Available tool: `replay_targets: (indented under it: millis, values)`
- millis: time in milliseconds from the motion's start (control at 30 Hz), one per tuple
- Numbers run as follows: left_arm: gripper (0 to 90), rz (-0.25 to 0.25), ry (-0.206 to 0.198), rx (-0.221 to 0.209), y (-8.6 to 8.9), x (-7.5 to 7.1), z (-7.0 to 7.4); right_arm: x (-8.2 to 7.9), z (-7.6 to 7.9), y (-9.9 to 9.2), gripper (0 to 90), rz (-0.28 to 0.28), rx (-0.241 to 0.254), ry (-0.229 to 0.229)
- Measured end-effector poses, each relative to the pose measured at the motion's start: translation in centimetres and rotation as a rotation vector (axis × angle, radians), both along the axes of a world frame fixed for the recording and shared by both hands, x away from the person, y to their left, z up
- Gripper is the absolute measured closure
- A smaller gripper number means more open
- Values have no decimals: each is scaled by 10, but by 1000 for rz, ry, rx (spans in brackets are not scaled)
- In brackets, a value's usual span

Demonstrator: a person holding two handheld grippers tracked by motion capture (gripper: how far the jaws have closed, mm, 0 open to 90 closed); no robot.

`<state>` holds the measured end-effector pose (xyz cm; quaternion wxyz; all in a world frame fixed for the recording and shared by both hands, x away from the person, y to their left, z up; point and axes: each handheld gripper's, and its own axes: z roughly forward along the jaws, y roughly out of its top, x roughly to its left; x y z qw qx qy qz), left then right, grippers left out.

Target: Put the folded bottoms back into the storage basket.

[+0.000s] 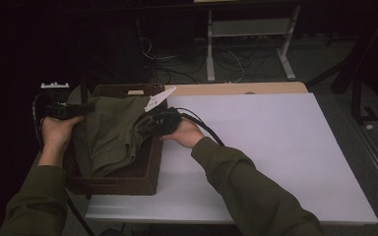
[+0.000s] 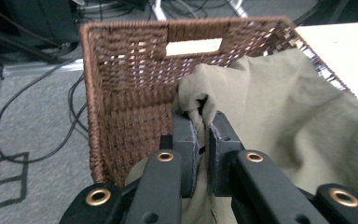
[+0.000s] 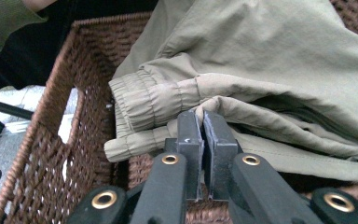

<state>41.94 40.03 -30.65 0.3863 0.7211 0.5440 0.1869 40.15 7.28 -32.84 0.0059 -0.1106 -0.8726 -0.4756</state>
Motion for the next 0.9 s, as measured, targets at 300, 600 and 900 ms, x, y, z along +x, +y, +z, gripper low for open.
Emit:
replay_targets:
  millis: [300, 600, 900]
  values:
    - [809, -19, 37, 47, -12, 14, -25, -6, -14, 3, 859, 27, -43, 18]
    - [492, -24, -29, 52, -19, 16, -26, -8, -17, -3, 606, 41, -27, 45]
    - [318, -75, -34, -6, -23, 13, -23, -3, -8, -13, 454, -17, -20, 20]
